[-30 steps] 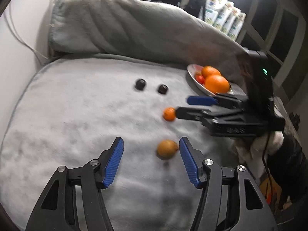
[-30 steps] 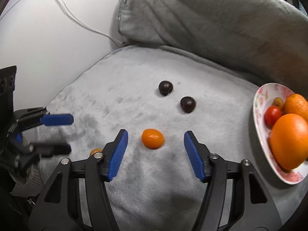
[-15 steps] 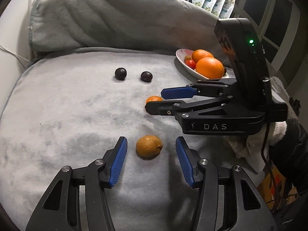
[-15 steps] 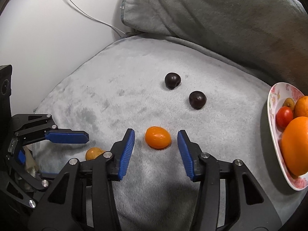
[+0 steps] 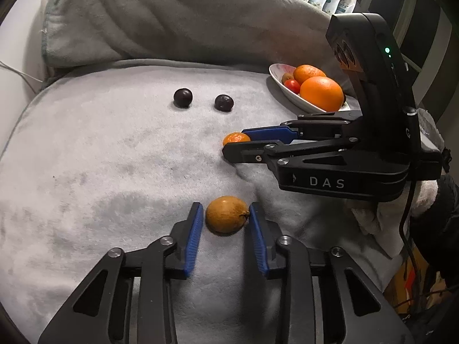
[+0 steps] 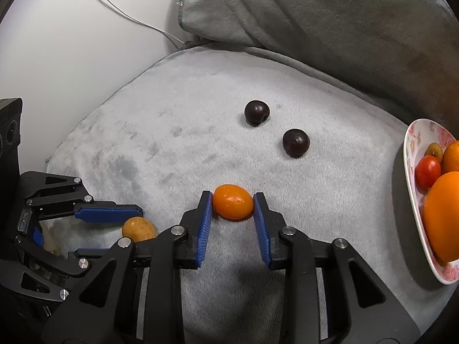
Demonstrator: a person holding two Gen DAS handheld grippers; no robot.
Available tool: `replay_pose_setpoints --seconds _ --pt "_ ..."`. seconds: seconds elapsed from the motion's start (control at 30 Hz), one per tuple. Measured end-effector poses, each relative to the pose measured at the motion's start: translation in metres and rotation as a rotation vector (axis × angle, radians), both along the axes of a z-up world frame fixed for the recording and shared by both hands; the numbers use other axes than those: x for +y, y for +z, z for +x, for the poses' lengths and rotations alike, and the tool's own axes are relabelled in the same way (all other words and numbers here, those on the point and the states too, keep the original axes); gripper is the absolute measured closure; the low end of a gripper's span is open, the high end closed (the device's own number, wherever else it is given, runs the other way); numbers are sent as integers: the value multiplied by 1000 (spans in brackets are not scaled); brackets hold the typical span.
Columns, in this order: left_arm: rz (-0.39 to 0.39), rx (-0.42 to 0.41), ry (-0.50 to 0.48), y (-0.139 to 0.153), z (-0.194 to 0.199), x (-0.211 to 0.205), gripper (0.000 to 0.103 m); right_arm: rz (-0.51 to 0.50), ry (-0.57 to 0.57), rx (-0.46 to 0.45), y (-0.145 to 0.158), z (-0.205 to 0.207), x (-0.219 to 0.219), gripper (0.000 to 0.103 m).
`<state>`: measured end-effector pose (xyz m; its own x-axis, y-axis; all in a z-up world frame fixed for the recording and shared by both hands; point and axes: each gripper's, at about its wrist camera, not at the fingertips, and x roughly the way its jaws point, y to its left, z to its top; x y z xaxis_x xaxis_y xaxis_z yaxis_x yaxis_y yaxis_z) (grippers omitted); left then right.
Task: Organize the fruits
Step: 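Grasp the orange kumquat with the right gripper while the left gripper grasps the brown kiwi, then carry the kumquat and kiwi over the white plate with both grippers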
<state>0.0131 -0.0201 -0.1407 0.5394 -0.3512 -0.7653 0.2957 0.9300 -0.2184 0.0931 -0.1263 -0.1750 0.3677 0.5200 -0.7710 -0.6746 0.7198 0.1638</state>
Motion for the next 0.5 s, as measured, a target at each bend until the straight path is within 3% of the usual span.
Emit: replay_pose_setpoints --seconds 0.5 --pt "-22 -17 21 12 0 5 74 58 -36 -48 20 -9 -19 73"
